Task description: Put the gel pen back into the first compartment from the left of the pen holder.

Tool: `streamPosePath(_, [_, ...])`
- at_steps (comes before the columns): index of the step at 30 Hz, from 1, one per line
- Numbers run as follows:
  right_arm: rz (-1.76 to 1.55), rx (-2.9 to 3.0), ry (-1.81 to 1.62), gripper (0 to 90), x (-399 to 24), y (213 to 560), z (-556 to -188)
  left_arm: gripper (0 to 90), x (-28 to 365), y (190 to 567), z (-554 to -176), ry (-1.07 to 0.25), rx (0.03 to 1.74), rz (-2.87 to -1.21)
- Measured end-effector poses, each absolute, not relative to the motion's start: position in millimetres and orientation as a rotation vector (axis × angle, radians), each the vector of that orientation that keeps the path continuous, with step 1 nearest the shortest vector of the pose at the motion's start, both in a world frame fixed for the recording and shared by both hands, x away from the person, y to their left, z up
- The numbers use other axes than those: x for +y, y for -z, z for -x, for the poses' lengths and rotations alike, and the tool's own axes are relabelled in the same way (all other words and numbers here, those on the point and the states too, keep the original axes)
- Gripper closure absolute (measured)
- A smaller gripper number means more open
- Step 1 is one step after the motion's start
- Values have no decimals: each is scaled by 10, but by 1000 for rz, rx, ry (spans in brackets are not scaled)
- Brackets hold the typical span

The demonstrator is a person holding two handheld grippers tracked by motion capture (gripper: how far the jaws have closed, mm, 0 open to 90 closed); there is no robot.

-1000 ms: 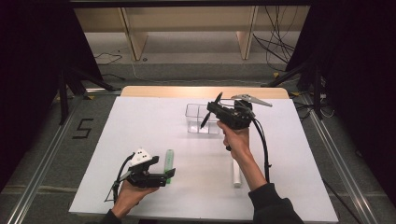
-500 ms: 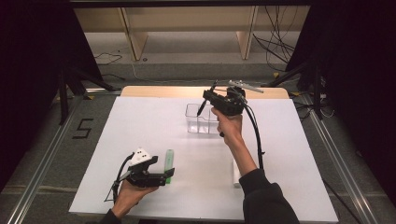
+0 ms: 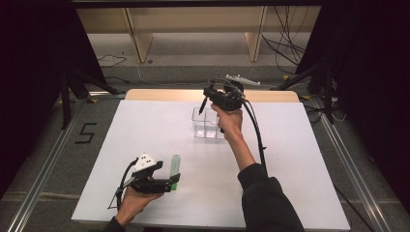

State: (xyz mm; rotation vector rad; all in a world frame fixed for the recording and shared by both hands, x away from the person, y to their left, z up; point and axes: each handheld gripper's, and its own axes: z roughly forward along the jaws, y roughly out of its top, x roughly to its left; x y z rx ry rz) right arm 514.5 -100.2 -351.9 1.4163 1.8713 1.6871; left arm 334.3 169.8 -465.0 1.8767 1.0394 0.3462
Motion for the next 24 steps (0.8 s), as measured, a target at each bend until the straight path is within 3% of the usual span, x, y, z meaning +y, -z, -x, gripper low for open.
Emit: streamPosePath(24, [-1456, 1942, -1565, 791, -841, 3763, -5319, 161, 1681, 4663, -3347, -351, 1045, -1896])
